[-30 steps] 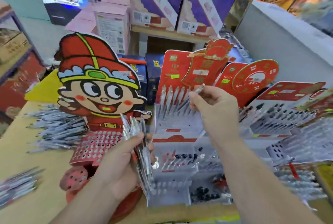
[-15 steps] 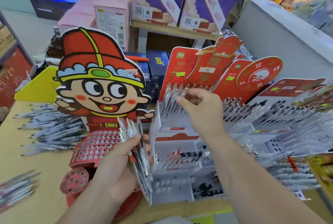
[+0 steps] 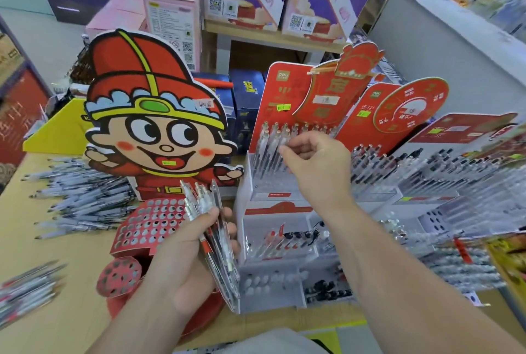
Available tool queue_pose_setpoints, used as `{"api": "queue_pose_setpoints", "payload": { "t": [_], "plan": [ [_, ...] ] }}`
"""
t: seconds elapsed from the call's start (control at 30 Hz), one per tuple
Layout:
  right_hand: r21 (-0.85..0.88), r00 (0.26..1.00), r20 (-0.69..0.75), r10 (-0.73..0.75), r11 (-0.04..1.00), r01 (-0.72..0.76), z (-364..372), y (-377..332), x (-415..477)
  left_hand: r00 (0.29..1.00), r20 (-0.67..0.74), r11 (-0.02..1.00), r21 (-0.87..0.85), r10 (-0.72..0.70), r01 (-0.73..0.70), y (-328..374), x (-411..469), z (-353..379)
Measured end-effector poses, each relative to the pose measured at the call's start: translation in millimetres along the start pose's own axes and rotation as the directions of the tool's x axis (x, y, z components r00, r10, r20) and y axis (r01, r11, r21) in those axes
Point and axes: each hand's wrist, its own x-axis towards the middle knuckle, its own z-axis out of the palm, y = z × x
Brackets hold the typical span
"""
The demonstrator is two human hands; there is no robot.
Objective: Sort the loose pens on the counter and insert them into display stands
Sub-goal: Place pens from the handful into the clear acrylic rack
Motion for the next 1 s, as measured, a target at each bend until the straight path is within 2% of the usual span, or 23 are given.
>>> {"api": "queue_pose_setpoints", "payload": {
  "t": [0.07,0.17,0.2,0.47,0.63,0.83,0.9,0.97,1.0],
  "plan": [
    [-0.024,1.000,-0.023,0.002,1.000,-0.002,1,2,1,1.000,0.030,0.996,-0.092,-0.006,0.009,-3,-7,1],
    [-0.032,0.999,-0.032,0.012,0.999,-0.014,4,3,0,0.990,0.130,0.927,-0.375,0.049,0.003,-12,-25,-4],
    [-0.038,0.999,-0.032,0.016,0.999,-0.017,6,3,-1,0.987,0.149,0.918,-0.396,0.063,0.001,-13,-28,-4],
    [-0.104,0.998,-0.046,0.045,0.993,-0.049,14,0,0,0.988,0.141,0.939,-0.342,0.070,-0.018,-17,-28,-1],
    [-0.084,0.999,-0.035,0.033,0.996,-0.036,10,5,-2,0.980,0.185,0.946,-0.325,0.071,-0.007,-20,-33,-2],
    [-0.048,0.999,-0.021,0.039,0.998,-0.040,-3,1,-15,0.973,0.198,0.951,-0.303,0.123,-0.059,-26,-35,-7],
    [0.028,0.997,0.044,0.071,0.997,-0.072,-10,-6,-28,0.970,0.173,0.957,-0.265,0.169,-0.119,-28,-39,-8],
    [0.096,0.964,0.226,0.141,0.981,-0.166,-13,-14,-42,0.963,0.167,0.960,-0.221,0.213,-0.174,-29,-45,-7],
    [0.104,0.922,0.345,0.177,0.969,-0.225,-13,-19,-49,0.956,0.179,0.959,-0.205,0.233,-0.195,-30,-47,-6]
  ]
}}
